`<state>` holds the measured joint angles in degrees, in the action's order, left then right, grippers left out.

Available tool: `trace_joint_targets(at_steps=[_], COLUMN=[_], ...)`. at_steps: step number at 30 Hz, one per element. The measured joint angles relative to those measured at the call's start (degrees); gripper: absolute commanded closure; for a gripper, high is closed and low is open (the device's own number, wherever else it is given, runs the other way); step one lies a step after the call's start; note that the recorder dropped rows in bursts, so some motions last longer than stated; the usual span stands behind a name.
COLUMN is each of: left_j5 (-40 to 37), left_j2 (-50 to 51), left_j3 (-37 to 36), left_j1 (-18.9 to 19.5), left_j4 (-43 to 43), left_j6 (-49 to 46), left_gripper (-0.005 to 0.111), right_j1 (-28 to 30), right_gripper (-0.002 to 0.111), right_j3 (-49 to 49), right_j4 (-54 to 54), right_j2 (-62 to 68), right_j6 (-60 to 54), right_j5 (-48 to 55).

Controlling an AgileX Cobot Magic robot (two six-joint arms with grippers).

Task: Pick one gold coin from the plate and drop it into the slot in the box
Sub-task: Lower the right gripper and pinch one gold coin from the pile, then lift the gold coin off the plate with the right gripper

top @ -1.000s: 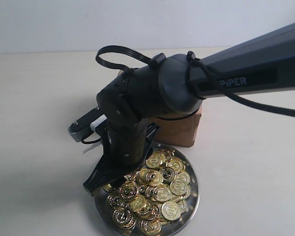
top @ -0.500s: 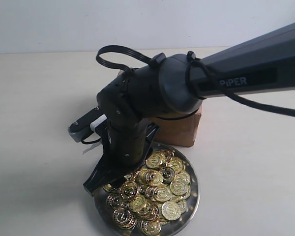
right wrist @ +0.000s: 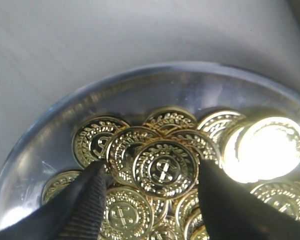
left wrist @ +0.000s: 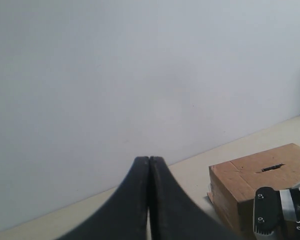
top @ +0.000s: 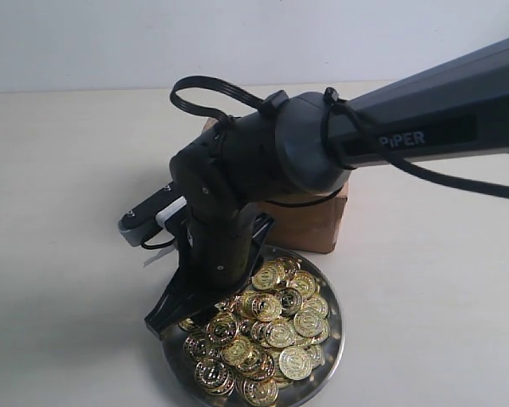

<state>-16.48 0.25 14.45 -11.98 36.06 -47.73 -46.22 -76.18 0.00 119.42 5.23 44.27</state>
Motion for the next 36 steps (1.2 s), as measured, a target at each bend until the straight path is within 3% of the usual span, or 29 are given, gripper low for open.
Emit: trace_joint_targets(at_steps=[29, 36], left_j5=[0.00, 0.00], left_j2=[0.00, 0.00], left_j3=[0.00, 0.00], left_j1=[0.00, 0.00], left_j4=[0.00, 0.00], left_j6=[0.00, 0.00], left_gripper=[0.107, 0.107], right_j1=[0.00, 0.00], right_gripper=[0.063, 0.076], right_j3=[-0.10, -0.10], right_j4=[0.00, -0.41], right_j2=[0.96, 0.96], right_j6=[-0.48, -0.48], right_j5=[-0.59, -0.59])
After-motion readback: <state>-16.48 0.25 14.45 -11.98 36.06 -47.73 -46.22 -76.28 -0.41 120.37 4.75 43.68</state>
